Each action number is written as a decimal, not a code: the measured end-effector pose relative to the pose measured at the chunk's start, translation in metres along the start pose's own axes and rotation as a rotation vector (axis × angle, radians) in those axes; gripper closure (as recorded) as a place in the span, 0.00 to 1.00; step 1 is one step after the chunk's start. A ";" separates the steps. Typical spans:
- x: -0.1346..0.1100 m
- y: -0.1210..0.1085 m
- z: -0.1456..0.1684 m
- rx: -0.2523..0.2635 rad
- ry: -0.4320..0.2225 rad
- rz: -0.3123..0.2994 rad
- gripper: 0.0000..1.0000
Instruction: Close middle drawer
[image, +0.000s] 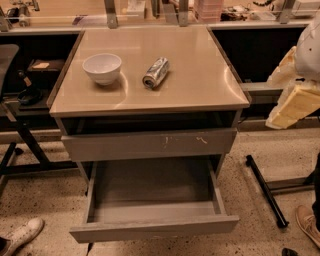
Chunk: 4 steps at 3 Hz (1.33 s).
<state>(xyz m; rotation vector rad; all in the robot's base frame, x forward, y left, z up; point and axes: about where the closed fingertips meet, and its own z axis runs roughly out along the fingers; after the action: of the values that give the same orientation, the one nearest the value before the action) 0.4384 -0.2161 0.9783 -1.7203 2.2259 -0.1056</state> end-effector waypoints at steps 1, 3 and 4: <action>0.000 0.000 0.000 0.000 0.000 0.000 0.64; 0.001 0.010 0.005 0.003 -0.022 -0.003 1.00; -0.002 0.045 0.029 -0.028 -0.068 0.028 1.00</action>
Offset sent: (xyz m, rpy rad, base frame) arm 0.0000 0.0000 0.0000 0.0000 0.0000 0.0000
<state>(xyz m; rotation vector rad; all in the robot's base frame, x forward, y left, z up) 0.4054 -0.1983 0.9402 -1.6806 2.2120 -0.0093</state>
